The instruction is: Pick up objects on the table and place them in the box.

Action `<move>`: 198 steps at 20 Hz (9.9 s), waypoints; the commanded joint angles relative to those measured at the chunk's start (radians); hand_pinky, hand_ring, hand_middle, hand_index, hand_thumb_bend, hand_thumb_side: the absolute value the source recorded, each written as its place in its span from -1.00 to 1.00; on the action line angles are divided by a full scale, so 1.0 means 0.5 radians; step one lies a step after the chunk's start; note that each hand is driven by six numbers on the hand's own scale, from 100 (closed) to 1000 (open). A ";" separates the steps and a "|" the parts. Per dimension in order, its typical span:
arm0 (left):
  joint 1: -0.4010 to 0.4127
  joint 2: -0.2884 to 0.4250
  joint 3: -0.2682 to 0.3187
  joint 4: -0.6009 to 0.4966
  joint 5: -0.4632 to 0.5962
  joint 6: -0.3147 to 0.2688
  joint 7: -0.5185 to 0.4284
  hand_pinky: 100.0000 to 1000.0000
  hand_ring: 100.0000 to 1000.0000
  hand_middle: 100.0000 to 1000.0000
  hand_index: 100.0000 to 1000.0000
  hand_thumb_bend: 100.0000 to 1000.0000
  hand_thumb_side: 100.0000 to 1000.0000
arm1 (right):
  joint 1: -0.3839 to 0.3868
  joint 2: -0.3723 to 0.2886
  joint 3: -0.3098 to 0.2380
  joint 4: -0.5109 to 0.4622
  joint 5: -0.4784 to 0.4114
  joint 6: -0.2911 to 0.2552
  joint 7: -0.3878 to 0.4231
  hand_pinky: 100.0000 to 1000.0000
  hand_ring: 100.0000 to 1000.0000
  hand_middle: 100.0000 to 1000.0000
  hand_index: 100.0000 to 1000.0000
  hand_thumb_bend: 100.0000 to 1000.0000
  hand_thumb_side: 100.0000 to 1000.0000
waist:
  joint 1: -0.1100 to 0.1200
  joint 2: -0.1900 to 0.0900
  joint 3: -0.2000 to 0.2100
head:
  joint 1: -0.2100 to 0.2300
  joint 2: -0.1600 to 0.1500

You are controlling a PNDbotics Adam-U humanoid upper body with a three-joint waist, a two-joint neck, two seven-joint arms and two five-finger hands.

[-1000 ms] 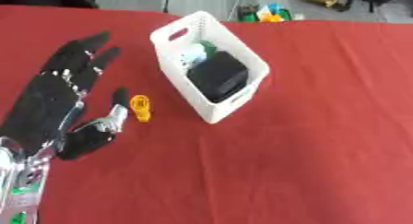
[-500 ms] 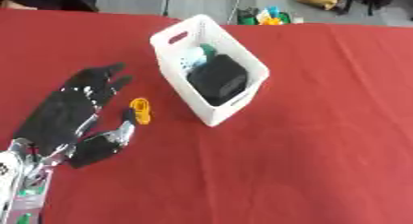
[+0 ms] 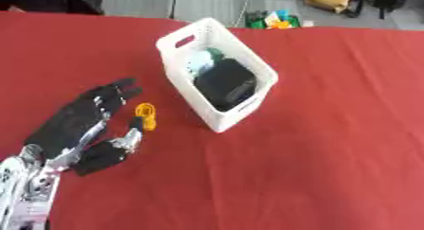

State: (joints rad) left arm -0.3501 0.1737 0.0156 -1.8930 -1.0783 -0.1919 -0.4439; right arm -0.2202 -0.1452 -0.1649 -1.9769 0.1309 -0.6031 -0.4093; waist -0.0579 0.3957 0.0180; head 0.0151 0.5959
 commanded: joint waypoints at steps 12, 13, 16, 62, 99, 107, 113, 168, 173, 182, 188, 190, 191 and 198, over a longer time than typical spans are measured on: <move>-0.012 0.009 0.011 0.015 0.088 -0.005 0.077 1.00 1.00 1.00 1.00 -0.90 1.00 | -0.009 -0.008 0.012 -0.046 -0.007 0.004 0.032 0.46 0.43 0.19 0.42 -1.00 0.96 | 0.005 -0.026 -0.002 | 0.009 -0.040; -0.013 0.009 0.010 0.018 0.085 -0.008 0.075 1.00 1.00 1.00 1.00 -0.90 1.00 | -0.009 -0.007 0.013 -0.046 -0.007 0.005 0.034 0.46 0.43 0.19 0.42 -1.00 0.96 | 0.005 -0.026 -0.002 | 0.010 -0.041; -0.015 0.006 0.002 0.037 0.117 -0.006 0.051 1.00 1.00 1.00 1.00 -1.00 1.00 | -0.010 -0.007 0.013 -0.046 -0.009 0.008 0.039 0.46 0.43 0.19 0.43 -1.00 0.96 | 0.007 -0.025 -0.003 | 0.010 -0.043; -0.248 0.324 -0.005 0.301 0.882 0.018 -0.021 1.00 1.00 1.00 1.00 -0.38 1.00 | 0.004 -0.006 0.039 -0.046 -0.040 0.043 0.126 0.45 0.43 0.19 0.43 -1.00 0.98 | 0.046 -0.024 -0.018 | 0.030 -0.068; -0.313 0.274 -0.066 0.481 0.916 0.026 -0.241 1.00 1.00 1.00 1.00 -0.72 1.00 | 0.004 0.010 0.053 -0.046 -0.074 0.058 0.181 0.44 0.43 0.19 0.43 -1.00 1.00 | 0.036 -0.008 -0.029 | 0.040 -0.105; -0.318 0.266 -0.074 0.536 0.746 -0.001 -0.177 1.00 1.00 1.00 1.00 -0.82 1.00 | 0.001 0.013 0.059 -0.046 -0.079 0.059 0.197 0.44 0.43 0.19 0.43 -1.00 1.00 | 0.033 -0.003 -0.033 | 0.044 -0.109; -0.325 0.259 -0.071 0.579 0.636 -0.014 -0.113 1.00 1.00 1.00 1.00 -0.86 1.00 | 0.000 0.014 0.060 -0.046 -0.083 0.059 0.204 0.44 0.43 0.20 0.43 -1.00 1.00 | 0.034 -0.001 -0.034 | 0.047 -0.111; -0.347 0.243 -0.083 0.693 0.523 0.055 -0.236 1.00 1.00 1.00 1.00 -0.83 1.00 | 0.001 0.034 0.069 -0.046 -0.103 0.063 0.252 0.44 0.43 0.20 0.44 -1.00 1.00 | 0.025 0.022 -0.031 | 0.052 -0.144; -0.346 0.241 -0.084 0.703 0.513 0.057 -0.233 1.00 1.00 1.00 1.00 -0.86 1.00 | 0.000 0.033 0.070 -0.046 -0.108 0.062 0.254 0.44 0.43 0.20 0.44 -1.00 1.00 | 0.024 0.022 -0.031 | 0.053 -0.147; -0.337 0.235 -0.089 0.721 0.488 0.048 -0.265 1.00 1.00 1.00 1.00 -0.92 1.00 | 0.000 0.035 0.069 -0.046 -0.114 0.056 0.257 0.44 0.43 0.20 0.44 -1.00 0.99 | 0.019 0.025 -0.032 | 0.054 -0.154; -0.327 0.229 -0.092 0.748 0.470 0.044 -0.285 1.00 1.00 1.00 1.00 -0.97 1.00 | 0.000 0.037 0.067 -0.046 -0.115 0.053 0.261 0.45 0.43 0.21 0.44 -1.00 0.98 | 0.017 0.029 -0.031 | 0.054 -0.156; -0.326 0.227 -0.092 0.762 0.460 0.044 -0.282 1.00 1.00 1.00 1.00 -1.00 1.00 | -0.001 0.038 0.066 -0.046 -0.116 0.054 0.262 0.45 0.43 0.21 0.44 -1.00 0.98 | 0.017 0.030 -0.031 | 0.054 -0.157; -0.326 0.226 -0.091 0.768 0.453 0.044 -0.277 1.00 1.00 0.97 1.00 -1.00 1.00 | 0.000 0.038 0.066 -0.046 -0.116 0.054 0.263 0.45 0.43 0.21 0.44 -1.00 0.98 | 0.016 0.030 -0.030 | 0.053 -0.158; -0.293 0.203 -0.069 0.741 0.417 0.030 -0.119 1.00 0.68 0.61 1.00 -1.00 1.00 | 0.000 0.039 0.064 -0.046 -0.117 0.053 0.265 0.45 0.43 0.21 0.44 -1.00 0.98 | 0.015 0.033 -0.027 | 0.051 -0.162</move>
State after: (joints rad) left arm -0.5190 0.2703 -0.0208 -1.5553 -0.8456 -0.1816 -0.5138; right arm -0.2118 -0.1190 -0.1289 -1.9769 0.0777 -0.5745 -0.2797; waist -0.0493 0.4210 0.0052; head 0.0410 0.5256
